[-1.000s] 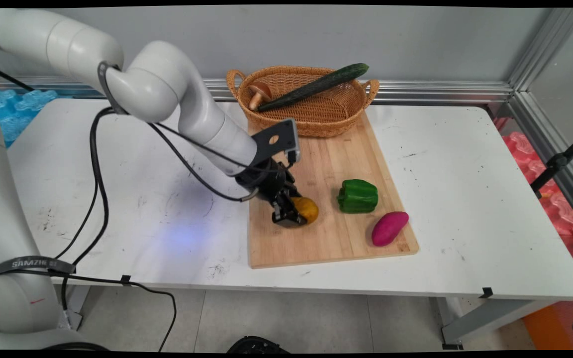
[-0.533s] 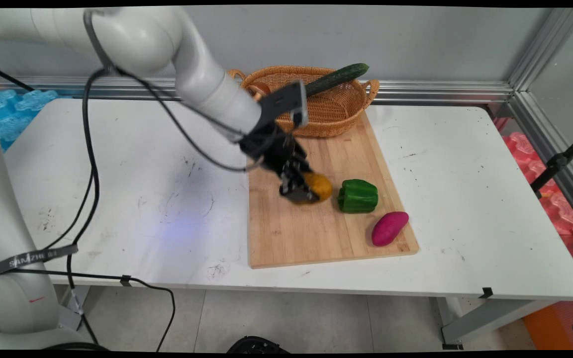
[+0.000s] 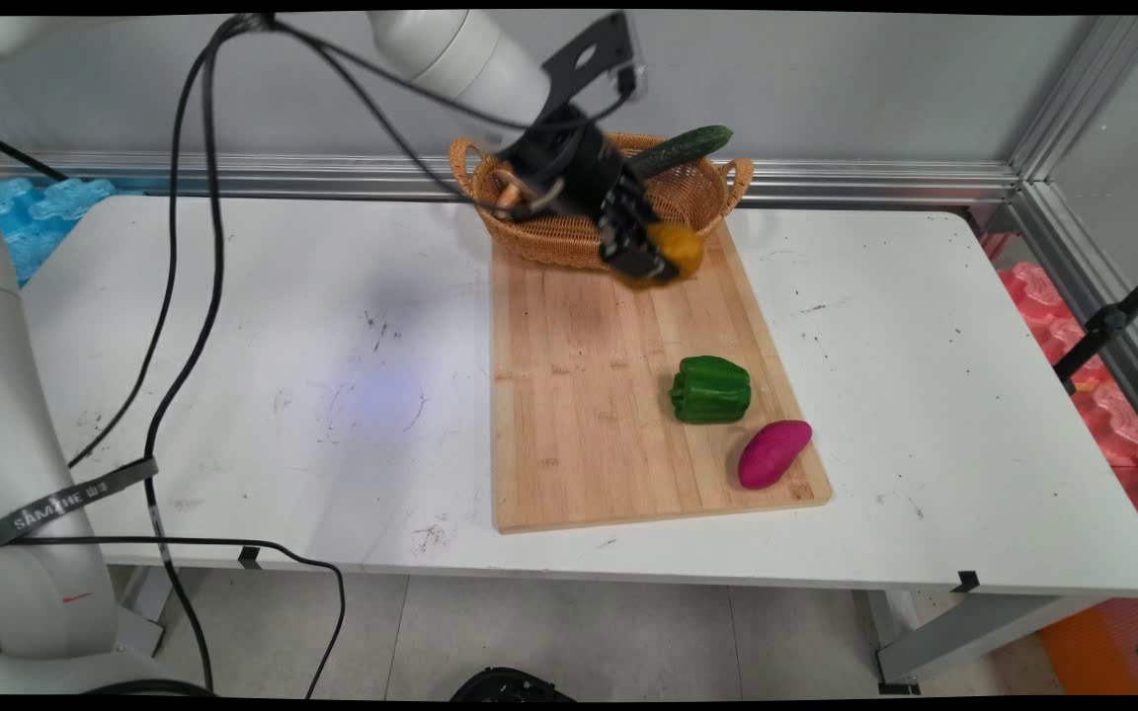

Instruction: Place the picked object in the vegetable basket

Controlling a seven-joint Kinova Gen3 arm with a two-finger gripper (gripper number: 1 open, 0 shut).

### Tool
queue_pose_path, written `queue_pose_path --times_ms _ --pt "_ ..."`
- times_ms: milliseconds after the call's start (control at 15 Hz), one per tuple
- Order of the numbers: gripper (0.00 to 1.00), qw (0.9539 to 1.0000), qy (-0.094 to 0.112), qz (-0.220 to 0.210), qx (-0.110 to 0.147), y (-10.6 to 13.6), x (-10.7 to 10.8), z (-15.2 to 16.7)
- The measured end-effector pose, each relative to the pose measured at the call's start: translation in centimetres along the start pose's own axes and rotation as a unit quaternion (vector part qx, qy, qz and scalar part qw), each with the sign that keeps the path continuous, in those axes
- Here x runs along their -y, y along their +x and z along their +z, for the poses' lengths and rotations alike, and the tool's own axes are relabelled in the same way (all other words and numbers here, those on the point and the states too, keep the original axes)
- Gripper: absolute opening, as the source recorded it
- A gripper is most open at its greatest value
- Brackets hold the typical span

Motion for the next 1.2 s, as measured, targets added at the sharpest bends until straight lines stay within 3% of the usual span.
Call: queue_pose_path --times_ms 467,733,1200 --pt "0.0 0.9984 0.053 0.003 -0.019 2.1 6.4 0.6" --pt "0.0 0.9968 0.078 0.011 -0.015 2.4 10.0 2.0" --pt "0.0 0.9956 0.089 0.028 0.01 1.5 13.5 5.3"
